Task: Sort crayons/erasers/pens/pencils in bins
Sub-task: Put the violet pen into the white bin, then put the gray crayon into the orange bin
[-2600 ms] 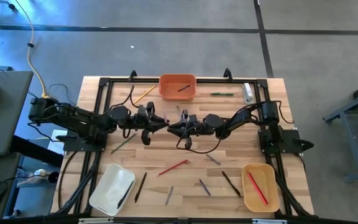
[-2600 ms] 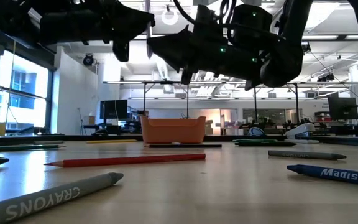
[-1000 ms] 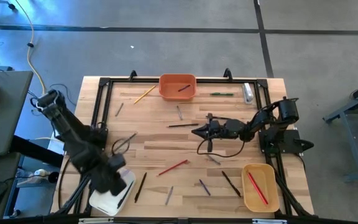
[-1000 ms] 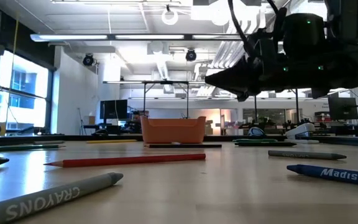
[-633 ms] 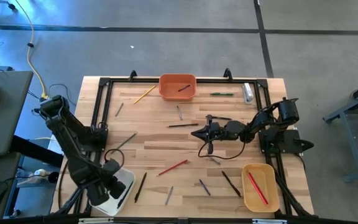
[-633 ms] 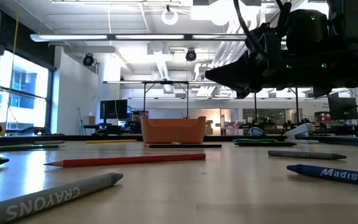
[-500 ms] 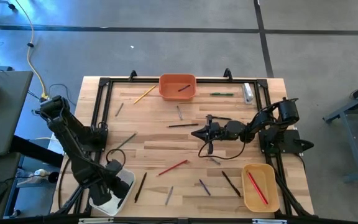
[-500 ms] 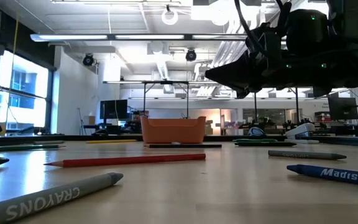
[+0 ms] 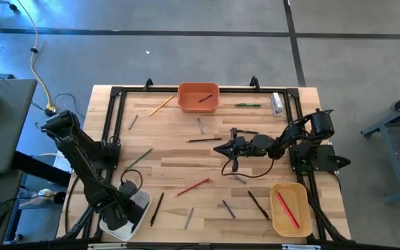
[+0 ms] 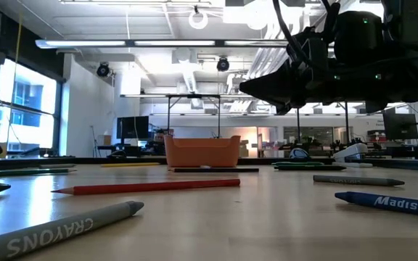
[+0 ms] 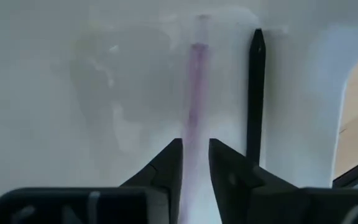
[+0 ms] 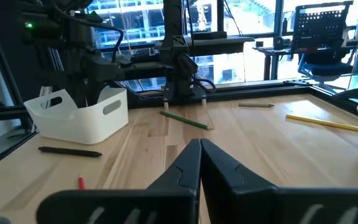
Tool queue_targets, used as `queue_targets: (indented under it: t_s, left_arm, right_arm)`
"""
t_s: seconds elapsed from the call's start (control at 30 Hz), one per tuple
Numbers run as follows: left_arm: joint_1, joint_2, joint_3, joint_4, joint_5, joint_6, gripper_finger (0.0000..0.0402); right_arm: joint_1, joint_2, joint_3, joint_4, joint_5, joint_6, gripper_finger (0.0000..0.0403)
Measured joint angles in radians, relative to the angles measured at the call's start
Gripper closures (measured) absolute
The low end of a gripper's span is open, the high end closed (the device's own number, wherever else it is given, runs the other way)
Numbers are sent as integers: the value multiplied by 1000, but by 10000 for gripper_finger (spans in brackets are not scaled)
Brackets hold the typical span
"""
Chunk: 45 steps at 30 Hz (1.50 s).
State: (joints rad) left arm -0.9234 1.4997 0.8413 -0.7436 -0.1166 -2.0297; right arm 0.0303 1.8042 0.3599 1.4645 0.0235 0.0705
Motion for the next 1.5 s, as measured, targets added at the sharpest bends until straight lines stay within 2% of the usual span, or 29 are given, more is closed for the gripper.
queue_targets:
  t_s: [0.3, 0.5, 0.6, 0.7, 0.8, 0.9, 1.0, 1.1, 1.27, 1.5]
  left_arm:
    - [-2, -85, 8, -53, 53, 128, 301]
    - [10, -217, 66, -156, 43, 384, 323]
    - [47, -307, 69, -181, -41, 497, 352]
    - [85, -385, 70, -178, -180, 645, 387]
    - [145, -444, 65, -127, -273, 851, 397]
    - [241, -496, 5, 79, -294, 1131, 400]
    - [374, -527, -95, 359, -207, 1397, 401]
    - [509, -532, -206, 593, -87, 1576, 401]
    - [702, -524, -387, 959, 35, 1746, 401]
    - [944, -523, -604, 1423, 87, 1850, 401]
  right_arm:
    - [0, 0, 0, 0, 0, 0, 403]
    - [2, 0, 0, -1, 0, 0, 403]
    - [14, 0, 0, -1, 0, 1, 403]
    - [41, 0, 0, -1, 0, 3, 403]
    - [72, 0, 0, -15, -1, 1, 403]
    - [90, 0, 0, -10, -1, 1, 403]
    - [90, 0, 0, -9, 28, 1, 403]
    - [90, 0, 0, -11, 42, 1, 403]
    - [90, 0, 0, -14, 29, 37, 403]
    - [78, 0, 0, -24, 29, 137, 403]
